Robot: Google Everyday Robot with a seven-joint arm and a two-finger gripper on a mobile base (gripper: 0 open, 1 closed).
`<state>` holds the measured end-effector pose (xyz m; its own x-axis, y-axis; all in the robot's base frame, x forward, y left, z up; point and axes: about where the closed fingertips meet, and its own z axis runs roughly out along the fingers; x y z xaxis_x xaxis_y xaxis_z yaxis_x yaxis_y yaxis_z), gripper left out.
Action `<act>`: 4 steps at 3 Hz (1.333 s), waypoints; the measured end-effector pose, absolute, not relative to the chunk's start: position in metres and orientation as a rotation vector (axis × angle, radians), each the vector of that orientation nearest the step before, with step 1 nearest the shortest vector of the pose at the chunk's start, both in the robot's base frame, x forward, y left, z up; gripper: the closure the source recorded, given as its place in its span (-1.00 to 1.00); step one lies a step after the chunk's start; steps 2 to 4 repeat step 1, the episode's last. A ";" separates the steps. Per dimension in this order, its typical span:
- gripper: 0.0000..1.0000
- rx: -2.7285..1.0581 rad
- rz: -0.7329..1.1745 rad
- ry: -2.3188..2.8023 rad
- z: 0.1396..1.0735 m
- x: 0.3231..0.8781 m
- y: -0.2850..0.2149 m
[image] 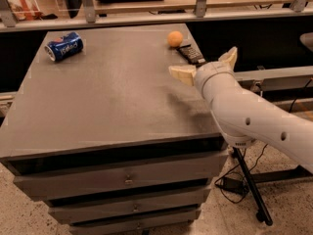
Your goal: Move rxbar chocolate near orange
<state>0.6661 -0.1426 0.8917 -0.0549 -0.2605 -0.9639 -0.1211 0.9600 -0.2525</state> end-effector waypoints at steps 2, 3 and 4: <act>-1.00 -0.310 -0.112 1.632 0.891 0.672 -0.141; -1.00 -0.310 -0.112 1.632 0.891 0.672 -0.141; -1.00 -0.310 -0.112 1.632 0.891 0.672 -0.141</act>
Offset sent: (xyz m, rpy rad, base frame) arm 0.0000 0.0000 0.0000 0.0000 0.0000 0.0000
